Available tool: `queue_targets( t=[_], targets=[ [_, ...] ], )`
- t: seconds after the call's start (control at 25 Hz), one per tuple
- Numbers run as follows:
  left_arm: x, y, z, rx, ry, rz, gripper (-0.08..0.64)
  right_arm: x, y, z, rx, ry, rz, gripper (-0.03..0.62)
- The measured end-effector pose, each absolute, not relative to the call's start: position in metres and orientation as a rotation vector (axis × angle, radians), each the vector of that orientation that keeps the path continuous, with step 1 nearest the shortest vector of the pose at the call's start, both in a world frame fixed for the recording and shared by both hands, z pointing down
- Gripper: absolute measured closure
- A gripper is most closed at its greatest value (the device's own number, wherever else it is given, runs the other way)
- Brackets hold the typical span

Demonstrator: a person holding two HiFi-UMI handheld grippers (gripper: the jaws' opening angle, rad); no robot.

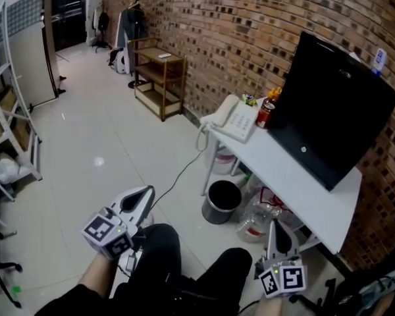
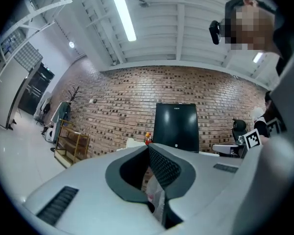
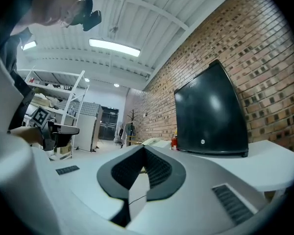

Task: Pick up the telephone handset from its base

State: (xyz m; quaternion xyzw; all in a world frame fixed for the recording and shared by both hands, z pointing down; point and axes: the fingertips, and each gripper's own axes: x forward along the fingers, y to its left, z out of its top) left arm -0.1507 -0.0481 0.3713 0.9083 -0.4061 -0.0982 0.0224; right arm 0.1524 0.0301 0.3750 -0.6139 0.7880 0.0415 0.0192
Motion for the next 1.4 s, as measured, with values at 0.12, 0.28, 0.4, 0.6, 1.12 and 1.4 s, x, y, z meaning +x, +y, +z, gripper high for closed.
queue_targets(
  t=[0.12,0.28,0.4,0.6,1.12,1.4],
  targets=[
    [-0.133,-0.070,0.365,2.838,-1.212,-0.306,0.560,0.152,0.005,0.370,-1.894,2.476,0.160,0.586],
    [-0.113,-0.110,0.360,2.866,-1.188,-0.287,0.560,0.152,-0.031,0.363,-1.882,2.531,0.203,0.586],
    [-0.102,-0.139,0.362,2.855,-1.180,-0.277,0.560,0.156,-0.060,0.358,-1.880,2.547,0.207,0.586],
    [-0.085,-0.170,0.363,2.854,-1.180,-0.254,0.560,0.156,-0.098,0.351,-1.843,2.569,0.212,0.586],
    [-0.061,-0.243,0.342,2.885,-1.142,-0.233,0.560,0.170,-0.164,0.346,-1.903,2.530,0.186,0.586],
    [-0.042,-0.277,0.323,2.902,-1.065,-0.283,0.560,0.176,-0.192,0.334,-1.951,2.503,0.239,0.586]
  ],
)
